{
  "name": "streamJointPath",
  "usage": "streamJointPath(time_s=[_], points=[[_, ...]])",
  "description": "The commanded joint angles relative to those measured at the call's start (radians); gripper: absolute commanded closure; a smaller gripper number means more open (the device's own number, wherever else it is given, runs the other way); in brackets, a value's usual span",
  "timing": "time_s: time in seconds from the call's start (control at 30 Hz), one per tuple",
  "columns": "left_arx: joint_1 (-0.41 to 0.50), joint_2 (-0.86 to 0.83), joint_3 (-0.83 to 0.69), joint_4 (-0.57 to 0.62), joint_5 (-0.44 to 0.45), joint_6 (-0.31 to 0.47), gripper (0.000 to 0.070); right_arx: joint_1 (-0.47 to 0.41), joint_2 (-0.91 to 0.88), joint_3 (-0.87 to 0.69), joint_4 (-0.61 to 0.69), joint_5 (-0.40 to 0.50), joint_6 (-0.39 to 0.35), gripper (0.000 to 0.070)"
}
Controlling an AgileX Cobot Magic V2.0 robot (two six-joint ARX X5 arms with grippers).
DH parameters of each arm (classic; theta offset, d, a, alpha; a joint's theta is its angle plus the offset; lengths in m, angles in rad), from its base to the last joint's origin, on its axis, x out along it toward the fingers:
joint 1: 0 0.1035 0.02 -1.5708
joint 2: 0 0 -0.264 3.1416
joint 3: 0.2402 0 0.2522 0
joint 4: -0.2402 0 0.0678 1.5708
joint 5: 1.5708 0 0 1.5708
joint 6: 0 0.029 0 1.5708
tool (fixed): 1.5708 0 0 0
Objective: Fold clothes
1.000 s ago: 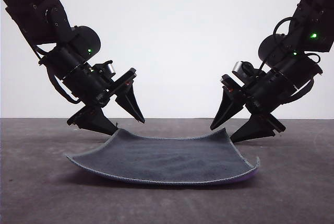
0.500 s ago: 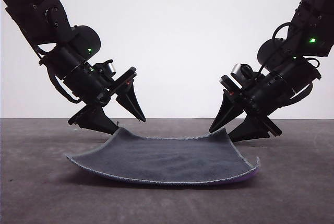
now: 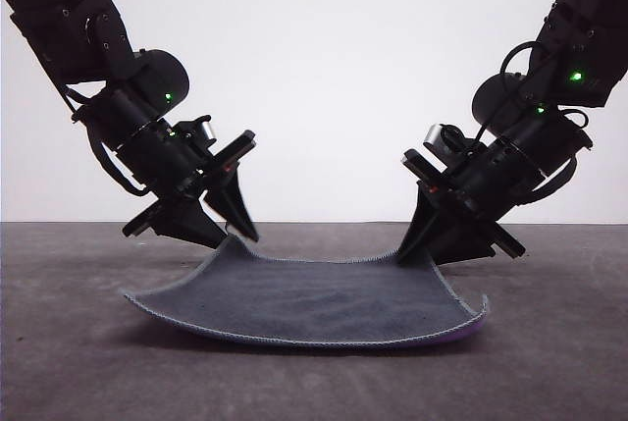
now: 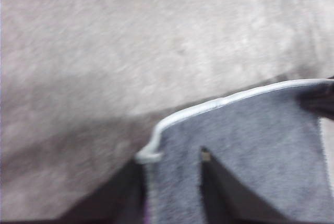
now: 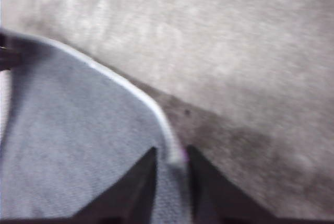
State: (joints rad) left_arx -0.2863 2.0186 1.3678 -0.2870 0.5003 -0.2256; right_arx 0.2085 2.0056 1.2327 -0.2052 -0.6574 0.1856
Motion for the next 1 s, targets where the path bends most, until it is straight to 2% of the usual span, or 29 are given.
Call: streamJointPath(time_s=[0.0, 0.13, 0.7, 0.97], points=[[-0.004, 0.027, 0.019, 0.003, -0.016, 0.009, 0.0638, 0.005, 0.033, 0.013, -0.014, 0.004, -0.010, 0.0648], [-0.004, 0.027, 0.019, 0.003, -0.038, 0.016, 0.0694, 0.005, 0.033, 0.013, -0.016, 0.005, -0.010, 0.0681], [-0.005, 0.025, 0.019, -0.005, -0.073, 0.061, 0.0695, 0.005, 0.033, 0.013, -0.006, 0.011, -0.022, 0.0694], [-0.016, 0.013, 0.019, -0.005, -0.072, 0.114, 0.0695, 0.007, 0.032, 0.013, -0.007, 0.012, -0.066, 0.0694]])
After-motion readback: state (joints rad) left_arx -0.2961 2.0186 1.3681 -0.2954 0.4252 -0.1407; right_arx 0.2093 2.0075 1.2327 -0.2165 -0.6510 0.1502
